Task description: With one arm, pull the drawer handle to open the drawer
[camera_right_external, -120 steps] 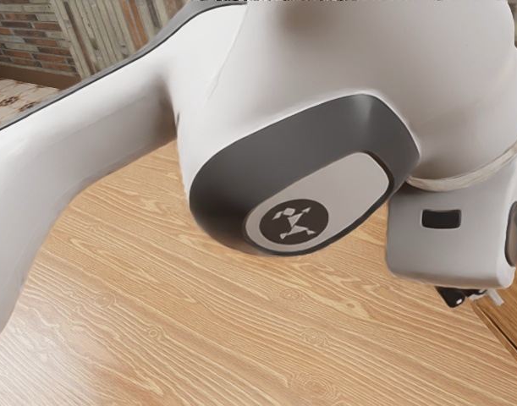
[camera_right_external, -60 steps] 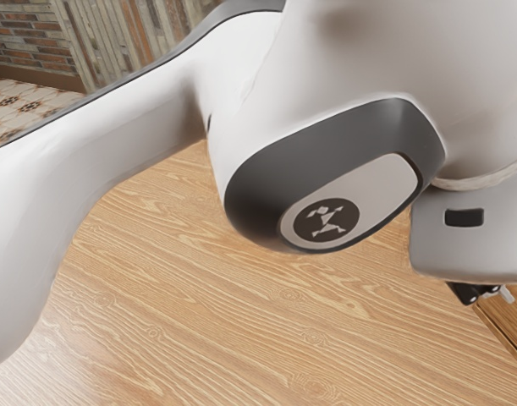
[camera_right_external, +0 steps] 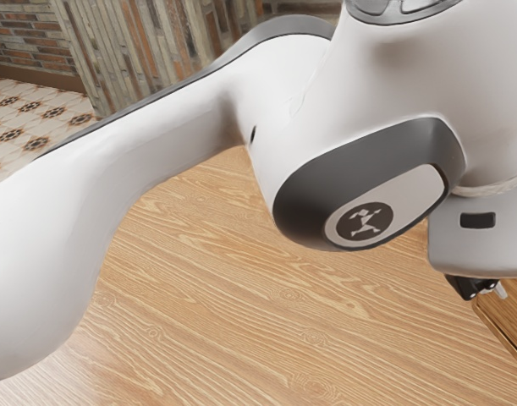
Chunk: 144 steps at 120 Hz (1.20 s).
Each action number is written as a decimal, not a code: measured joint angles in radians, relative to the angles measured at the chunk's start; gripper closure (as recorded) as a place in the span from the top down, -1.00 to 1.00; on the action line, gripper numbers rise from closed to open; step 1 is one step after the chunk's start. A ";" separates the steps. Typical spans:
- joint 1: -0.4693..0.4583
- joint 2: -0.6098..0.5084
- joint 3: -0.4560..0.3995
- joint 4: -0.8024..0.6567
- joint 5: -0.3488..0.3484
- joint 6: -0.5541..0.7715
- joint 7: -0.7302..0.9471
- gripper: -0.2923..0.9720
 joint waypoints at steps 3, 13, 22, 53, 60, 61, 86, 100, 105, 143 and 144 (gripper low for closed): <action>0.000 0.002 0.000 0.000 0.000 0.000 -0.001 0.53; 0.003 0.009 0.000 0.004 0.000 0.002 -0.003 0.53; 0.010 0.016 0.000 0.013 0.000 0.005 -0.005 0.54; 0.024 0.039 0.000 0.017 0.001 0.009 -0.011 0.54; 0.037 0.043 0.000 0.018 0.001 0.011 -0.011 0.53; 0.038 0.043 0.000 0.019 0.001 0.011 -0.012 0.53; 0.042 0.060 0.000 0.045 0.000 0.022 -0.014 0.54; 0.057 0.085 0.000 0.059 0.000 0.027 -0.014 0.54; 0.066 0.093 0.000 0.061 0.001 0.028 -0.014 0.54; 0.056 0.038 -0.002 -0.030 0.030 0.024 -0.010 0.47; 0.056 0.035 -0.002 -0.034 0.030 0.024 -0.010 0.48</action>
